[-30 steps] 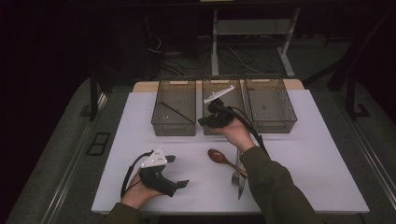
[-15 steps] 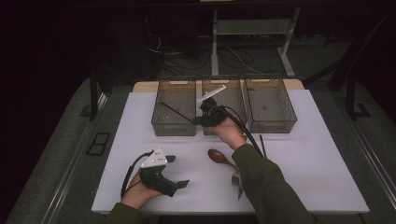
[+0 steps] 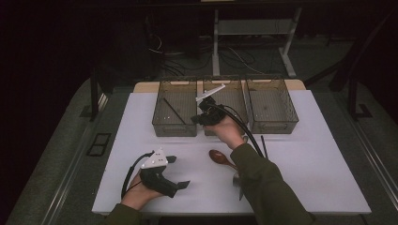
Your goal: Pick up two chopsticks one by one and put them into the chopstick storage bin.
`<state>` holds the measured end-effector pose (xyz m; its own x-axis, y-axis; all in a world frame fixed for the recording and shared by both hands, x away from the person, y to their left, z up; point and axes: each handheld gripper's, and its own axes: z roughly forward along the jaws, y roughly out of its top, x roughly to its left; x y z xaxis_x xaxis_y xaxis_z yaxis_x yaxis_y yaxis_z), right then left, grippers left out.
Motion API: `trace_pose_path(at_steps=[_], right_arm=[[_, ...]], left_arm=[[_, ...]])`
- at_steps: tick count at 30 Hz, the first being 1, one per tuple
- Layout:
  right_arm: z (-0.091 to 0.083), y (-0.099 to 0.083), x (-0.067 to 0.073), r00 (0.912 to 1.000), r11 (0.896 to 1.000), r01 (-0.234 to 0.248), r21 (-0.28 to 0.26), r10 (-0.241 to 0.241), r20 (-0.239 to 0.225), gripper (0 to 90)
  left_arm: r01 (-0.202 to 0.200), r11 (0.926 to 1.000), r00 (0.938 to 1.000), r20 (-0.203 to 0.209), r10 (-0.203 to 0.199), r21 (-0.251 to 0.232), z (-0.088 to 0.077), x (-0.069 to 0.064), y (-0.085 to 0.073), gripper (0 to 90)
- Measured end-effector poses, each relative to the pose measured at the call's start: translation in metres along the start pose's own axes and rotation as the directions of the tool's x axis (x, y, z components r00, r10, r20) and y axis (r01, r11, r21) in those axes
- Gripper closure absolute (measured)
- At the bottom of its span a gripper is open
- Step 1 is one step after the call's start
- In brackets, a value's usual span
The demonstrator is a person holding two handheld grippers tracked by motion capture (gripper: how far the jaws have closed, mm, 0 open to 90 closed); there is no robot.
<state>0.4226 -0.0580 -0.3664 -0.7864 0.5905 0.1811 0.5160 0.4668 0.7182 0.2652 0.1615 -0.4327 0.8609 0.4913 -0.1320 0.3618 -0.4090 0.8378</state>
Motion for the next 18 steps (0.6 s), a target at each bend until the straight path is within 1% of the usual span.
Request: trace_pose_path(at_steps=[3,6,8,9,12,13,17,18], right_arm=[[-0.012,-0.004,0.001,1.0,1.0,0.003,-0.013,-0.004,-0.007,88.5],[-0.025,-0.01,-0.001,0.9999,1.0,0.001,-0.024,-0.001,-0.012,82.0],[-0.034,-0.015,-0.002,0.9999,0.999,-0.003,-0.038,0.003,-0.011,77.6],[-0.038,-0.018,-0.003,1.0,0.999,-0.004,-0.039,0.004,-0.006,74.8],[-0.049,-0.029,-0.008,1.0,0.999,-0.003,-0.053,0.003,0.004,68.5],[-0.053,-0.032,-0.009,0.9998,0.998,-0.018,-0.053,0.018,0.003,66.6],[-0.069,-0.048,-0.014,0.9998,0.996,-0.018,-0.083,0.019,0.011,59.1],[-0.073,-0.052,-0.015,0.9997,0.996,-0.018,-0.089,0.019,0.015,57.8]], left_arm=[[0.0,1.0,1.0,0.0,0.0,0.0,0.0,0.0,0.0,0.0],[0.003,1.0,1.0,-0.006,-0.003,0.007,0.001,0.0,0.0,0.0],[0.011,0.9999,0.9999,-0.006,-0.01,0.009,0.001,0.0,0.0,0.0],[0.008,0.9999,1.0,-0.005,-0.008,0.01,0.001,0.0,0.0,0.0],[0.005,0.9999,1.0,-0.004,-0.005,0.014,0.001,0.0,-0.001,0.0],[0.003,0.9999,1.0,-0.004,-0.003,0.015,0.002,0.0,-0.001,0.0],[0.009,0.9999,0.9999,-0.006,-0.009,0.012,0.002,0.001,-0.001,0.0],[0.003,0.9998,1.0,-0.005,-0.003,0.018,0.002,0.002,-0.001,0.0]])
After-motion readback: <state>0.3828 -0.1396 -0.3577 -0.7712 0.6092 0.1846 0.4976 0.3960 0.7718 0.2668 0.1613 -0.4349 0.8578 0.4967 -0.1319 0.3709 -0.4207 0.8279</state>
